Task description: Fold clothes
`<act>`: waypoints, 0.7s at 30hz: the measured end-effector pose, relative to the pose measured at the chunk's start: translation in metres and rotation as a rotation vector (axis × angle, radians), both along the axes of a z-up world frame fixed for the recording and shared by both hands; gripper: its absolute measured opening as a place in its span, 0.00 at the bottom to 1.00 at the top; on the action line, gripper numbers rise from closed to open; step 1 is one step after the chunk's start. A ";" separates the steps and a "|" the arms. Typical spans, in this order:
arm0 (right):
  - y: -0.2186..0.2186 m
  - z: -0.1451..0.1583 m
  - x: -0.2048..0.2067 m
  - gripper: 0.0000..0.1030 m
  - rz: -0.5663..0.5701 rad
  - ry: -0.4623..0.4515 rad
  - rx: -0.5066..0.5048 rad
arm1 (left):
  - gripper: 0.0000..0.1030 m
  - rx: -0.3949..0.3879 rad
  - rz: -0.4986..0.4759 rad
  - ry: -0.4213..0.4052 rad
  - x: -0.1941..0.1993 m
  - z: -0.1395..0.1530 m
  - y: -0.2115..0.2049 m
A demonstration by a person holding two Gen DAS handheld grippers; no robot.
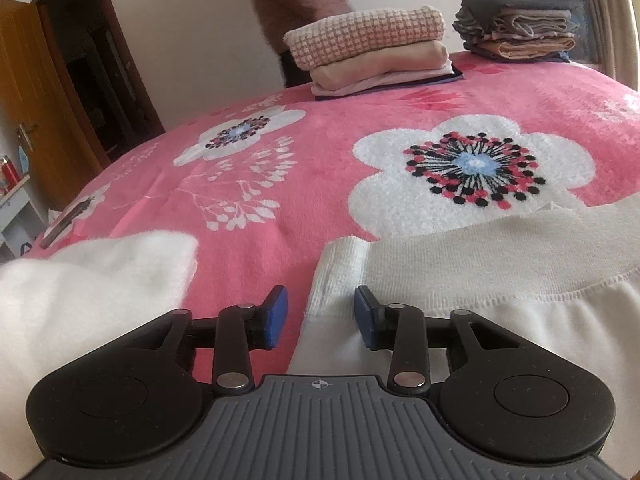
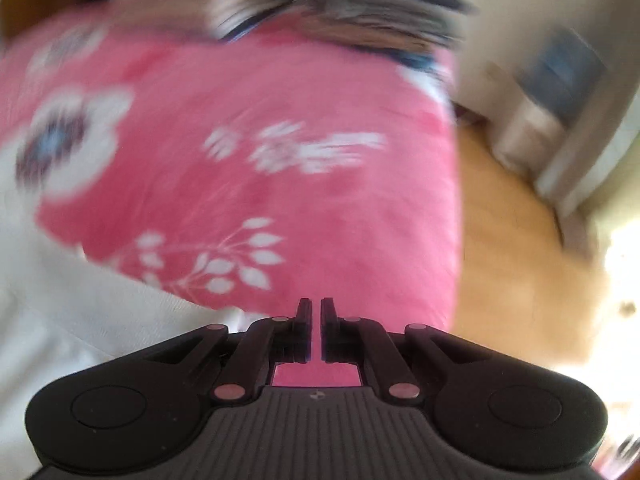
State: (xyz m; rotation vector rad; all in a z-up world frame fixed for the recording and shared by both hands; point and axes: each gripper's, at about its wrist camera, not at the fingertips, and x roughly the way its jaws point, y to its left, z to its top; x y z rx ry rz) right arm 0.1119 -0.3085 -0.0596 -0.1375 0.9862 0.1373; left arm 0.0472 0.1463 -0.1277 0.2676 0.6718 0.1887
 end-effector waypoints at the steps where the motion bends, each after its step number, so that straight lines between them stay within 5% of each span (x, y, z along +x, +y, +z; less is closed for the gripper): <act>1: -0.013 0.009 -0.012 0.08 -0.055 0.002 0.061 | 0.48 0.005 0.005 0.001 0.000 0.002 0.000; 4: -0.041 0.024 -0.057 0.27 -0.188 0.033 0.222 | 0.55 -0.002 0.028 0.003 -0.003 0.012 0.005; 8: -0.060 0.020 -0.123 0.29 -0.295 0.119 0.366 | 0.56 -0.030 0.035 -0.029 -0.020 0.036 0.005; 13: -0.053 -0.002 -0.179 0.34 -0.318 0.246 0.414 | 0.64 -0.016 -0.019 -0.032 -0.059 0.063 -0.009; 21: -0.042 -0.017 -0.226 0.39 -0.321 0.371 0.436 | 0.66 -0.137 0.027 0.109 -0.129 0.063 -0.006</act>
